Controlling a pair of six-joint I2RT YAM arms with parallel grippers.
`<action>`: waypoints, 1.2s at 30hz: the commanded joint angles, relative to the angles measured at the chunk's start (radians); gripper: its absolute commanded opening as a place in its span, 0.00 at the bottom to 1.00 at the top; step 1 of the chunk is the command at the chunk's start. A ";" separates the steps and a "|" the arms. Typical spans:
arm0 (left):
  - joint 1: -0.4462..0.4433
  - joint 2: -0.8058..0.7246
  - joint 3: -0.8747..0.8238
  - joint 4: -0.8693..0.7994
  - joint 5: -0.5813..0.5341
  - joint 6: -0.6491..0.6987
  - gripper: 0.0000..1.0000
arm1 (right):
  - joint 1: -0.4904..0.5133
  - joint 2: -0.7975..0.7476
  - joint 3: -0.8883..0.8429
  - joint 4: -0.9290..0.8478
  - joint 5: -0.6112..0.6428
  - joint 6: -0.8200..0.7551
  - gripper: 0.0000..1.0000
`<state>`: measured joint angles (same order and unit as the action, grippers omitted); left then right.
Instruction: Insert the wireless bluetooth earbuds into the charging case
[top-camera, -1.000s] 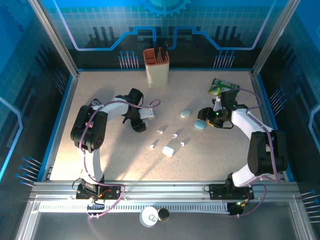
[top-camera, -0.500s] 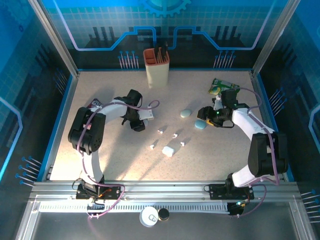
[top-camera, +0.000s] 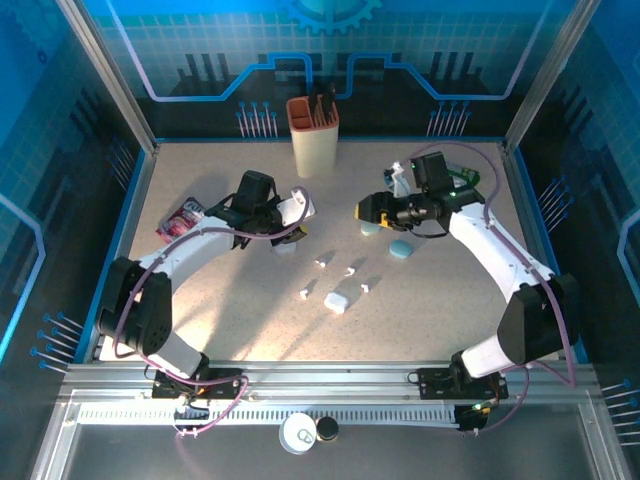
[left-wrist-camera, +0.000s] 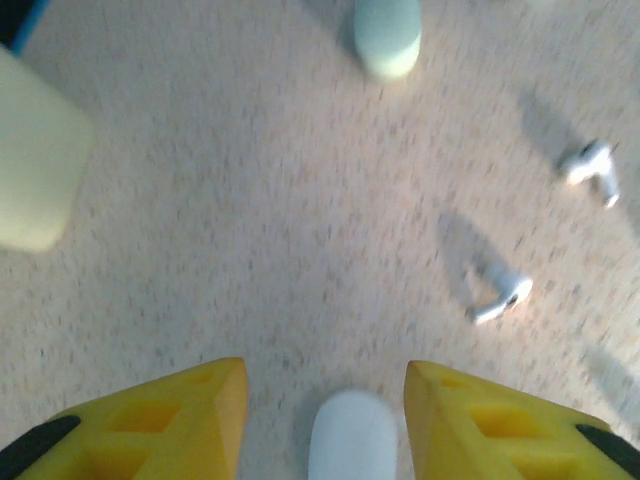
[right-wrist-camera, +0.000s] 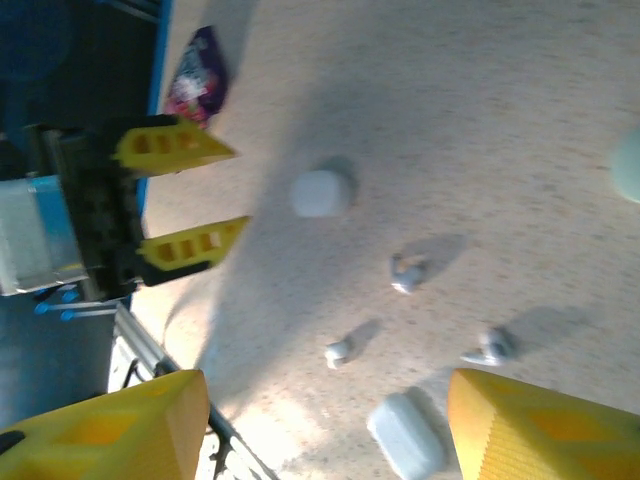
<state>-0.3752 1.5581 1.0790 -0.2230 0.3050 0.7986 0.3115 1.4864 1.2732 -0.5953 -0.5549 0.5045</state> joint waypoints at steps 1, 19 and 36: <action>-0.036 -0.023 -0.028 0.097 0.086 -0.058 0.43 | 0.047 0.034 0.061 -0.049 -0.043 0.002 0.64; 0.011 0.033 0.026 -0.120 -0.029 0.013 0.77 | 0.050 0.024 -0.008 0.038 -0.023 0.078 0.65; 0.068 0.432 0.286 -0.462 -0.199 0.151 0.94 | 0.027 0.020 -0.014 0.011 -0.018 0.059 0.64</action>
<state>-0.3157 1.9503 1.3331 -0.6132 0.1390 0.9245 0.3473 1.5341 1.2617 -0.5755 -0.5762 0.5610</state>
